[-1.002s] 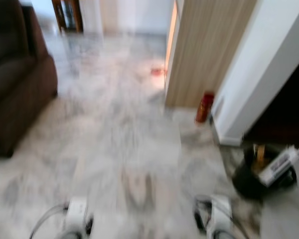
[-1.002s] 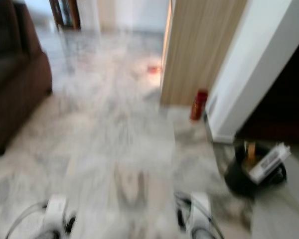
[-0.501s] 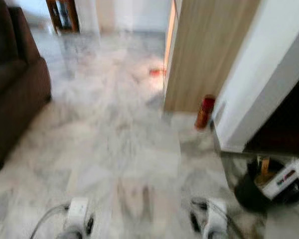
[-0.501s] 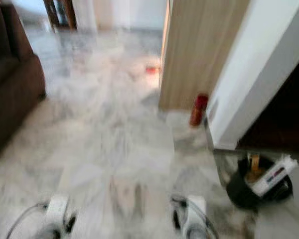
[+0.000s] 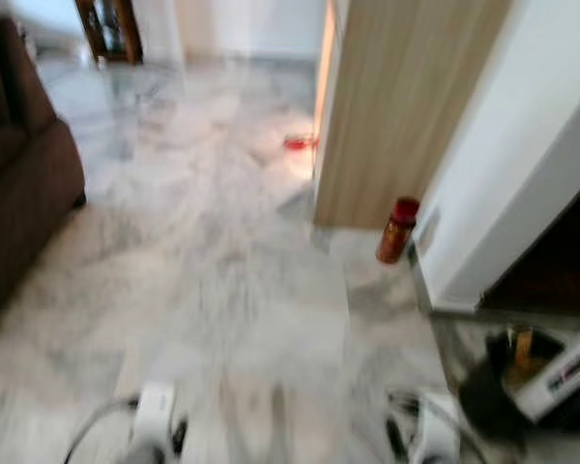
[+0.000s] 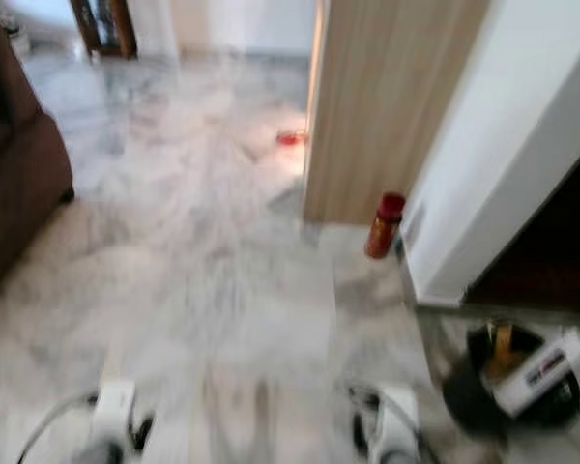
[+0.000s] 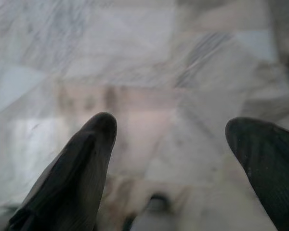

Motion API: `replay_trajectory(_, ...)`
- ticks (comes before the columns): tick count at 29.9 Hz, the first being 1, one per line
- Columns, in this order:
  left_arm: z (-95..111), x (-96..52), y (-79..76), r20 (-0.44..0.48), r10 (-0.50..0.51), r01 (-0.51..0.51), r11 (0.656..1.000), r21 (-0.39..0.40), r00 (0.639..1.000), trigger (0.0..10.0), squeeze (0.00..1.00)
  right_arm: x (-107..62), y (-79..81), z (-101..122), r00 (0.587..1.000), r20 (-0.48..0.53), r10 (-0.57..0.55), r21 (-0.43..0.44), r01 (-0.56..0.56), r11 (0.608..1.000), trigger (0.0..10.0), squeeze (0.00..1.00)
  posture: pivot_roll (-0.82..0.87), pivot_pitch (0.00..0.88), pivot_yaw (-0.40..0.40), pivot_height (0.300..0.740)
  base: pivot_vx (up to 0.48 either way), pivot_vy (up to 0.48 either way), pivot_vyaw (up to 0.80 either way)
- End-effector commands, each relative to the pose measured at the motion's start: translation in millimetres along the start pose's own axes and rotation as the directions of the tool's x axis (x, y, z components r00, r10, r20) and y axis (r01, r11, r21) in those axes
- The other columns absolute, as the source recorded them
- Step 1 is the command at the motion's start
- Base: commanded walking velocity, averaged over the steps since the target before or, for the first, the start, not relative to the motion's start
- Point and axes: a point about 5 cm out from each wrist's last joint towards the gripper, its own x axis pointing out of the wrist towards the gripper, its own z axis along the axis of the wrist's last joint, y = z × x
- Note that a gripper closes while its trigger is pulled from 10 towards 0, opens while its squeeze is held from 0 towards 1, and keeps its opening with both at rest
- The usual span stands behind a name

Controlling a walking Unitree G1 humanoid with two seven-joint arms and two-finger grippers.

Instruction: Sweep floor

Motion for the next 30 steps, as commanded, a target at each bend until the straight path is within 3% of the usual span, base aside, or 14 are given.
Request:
replay_trajectory(1, -2, 0.0, -5.4, -0.009, -0.008, 0.008, 1.0, -0.007, 1.0, 10.0, 0.0, -3.0, -10.5, -6, 0.999, -0.012, -0.031, -0.004, 0.031, 1.0, 10.0, 0.0, 0.04, 0.07, -0.011, 0.74, 0.368, 0.0, 0.0)
replay_trajectory(30, -1, 0.2, -7.0, -0.007, -0.02, 0.02, 1.0, 0.004, 1.0, 10.0, 0.0, 0.3, -10.2, 6, 0.999, 0.019, -0.026, -0.015, 0.027, 1.0, 10.0, 0.0, 0.04, 0.027, -0.01, 0.74, 0.369, 0.0, 0.0)
